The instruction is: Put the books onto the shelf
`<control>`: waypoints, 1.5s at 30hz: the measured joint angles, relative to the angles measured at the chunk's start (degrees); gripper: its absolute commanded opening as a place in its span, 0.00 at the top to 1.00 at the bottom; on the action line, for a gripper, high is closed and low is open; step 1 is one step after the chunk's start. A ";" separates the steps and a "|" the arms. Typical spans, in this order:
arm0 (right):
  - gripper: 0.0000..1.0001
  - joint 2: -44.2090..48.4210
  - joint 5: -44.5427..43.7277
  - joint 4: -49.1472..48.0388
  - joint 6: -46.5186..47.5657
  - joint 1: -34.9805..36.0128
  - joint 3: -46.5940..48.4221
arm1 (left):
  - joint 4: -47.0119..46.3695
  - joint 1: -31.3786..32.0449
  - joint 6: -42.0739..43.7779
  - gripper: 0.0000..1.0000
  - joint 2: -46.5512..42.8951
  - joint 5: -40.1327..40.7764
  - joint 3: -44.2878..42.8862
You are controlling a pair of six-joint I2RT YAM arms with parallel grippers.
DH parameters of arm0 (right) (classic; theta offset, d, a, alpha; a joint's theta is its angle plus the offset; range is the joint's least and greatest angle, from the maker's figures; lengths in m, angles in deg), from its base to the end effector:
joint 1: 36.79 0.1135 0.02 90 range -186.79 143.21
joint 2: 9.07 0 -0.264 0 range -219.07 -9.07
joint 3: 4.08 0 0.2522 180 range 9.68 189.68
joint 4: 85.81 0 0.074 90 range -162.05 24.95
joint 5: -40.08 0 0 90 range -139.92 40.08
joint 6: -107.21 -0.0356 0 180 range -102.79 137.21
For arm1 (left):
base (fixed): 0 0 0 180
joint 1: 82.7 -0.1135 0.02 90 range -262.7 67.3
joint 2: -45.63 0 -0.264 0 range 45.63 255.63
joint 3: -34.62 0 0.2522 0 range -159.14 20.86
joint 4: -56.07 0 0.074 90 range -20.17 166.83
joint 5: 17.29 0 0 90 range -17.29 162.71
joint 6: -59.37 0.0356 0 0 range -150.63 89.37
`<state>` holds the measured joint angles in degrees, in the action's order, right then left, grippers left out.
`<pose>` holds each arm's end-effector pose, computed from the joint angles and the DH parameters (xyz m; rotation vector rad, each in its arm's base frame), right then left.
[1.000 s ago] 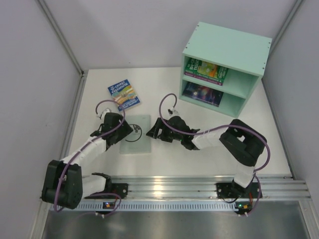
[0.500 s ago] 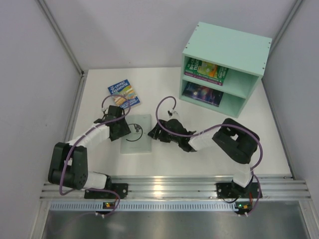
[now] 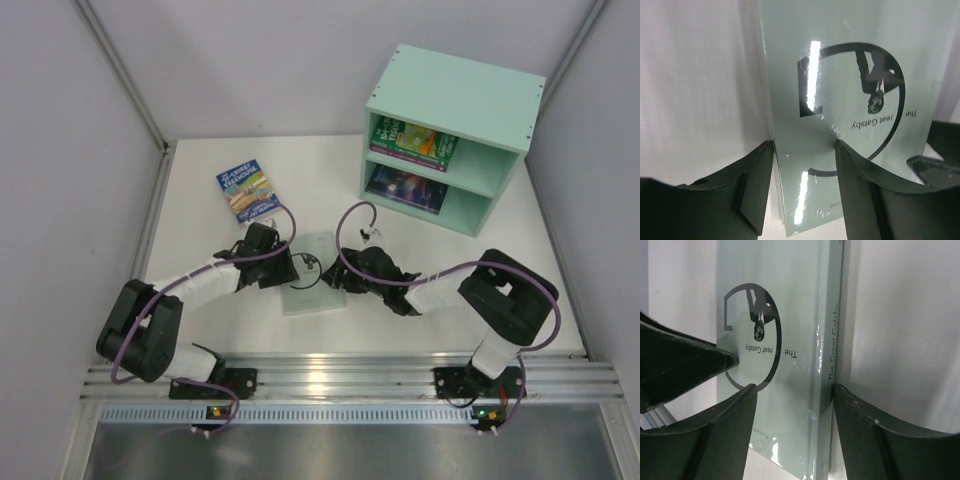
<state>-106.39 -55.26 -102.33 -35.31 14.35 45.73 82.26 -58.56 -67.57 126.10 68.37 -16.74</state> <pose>0.2020 0.2454 0.1330 0.0871 2.2664 0.9434 0.2352 -0.1084 0.1611 -0.2605 2.5999 -0.5001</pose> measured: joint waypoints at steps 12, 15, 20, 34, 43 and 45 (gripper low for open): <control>0.37 4.39 4.72 1.62 4.09 -6.56 -3.78 | 3.93 3.21 -1.31 0.28 2.86 0.59 -3.96; 0.37 4.48 6.49 3.52 5.95 -9.88 -2.78 | 4.04 1.49 -1.03 0.31 3.21 0.17 -4.24; 0.37 2.58 8.17 7.17 8.04 -10.95 1.05 | 3.89 0.17 -1.01 0.47 4.00 -1.29 -4.42; 0.35 -1.55 11.72 5.90 5.33 -12.11 5.38 | -4.44 -3.87 -4.50 1.00 8.11 -13.92 -3.41; 0.36 3.61 19.80 -0.52 2.21 -16.57 -3.93 | -10.49 -3.80 -5.25 1.00 10.03 -19.15 -2.38; 0.36 4.85 20.74 -1.55 1.25 -16.57 -5.90 | -10.71 -3.78 -5.09 1.00 10.05 -19.32 -2.25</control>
<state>-101.54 -34.52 -103.88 -34.06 -2.22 39.83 71.55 -62.34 -72.67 136.15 49.05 -19.00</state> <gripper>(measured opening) 0.650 0.053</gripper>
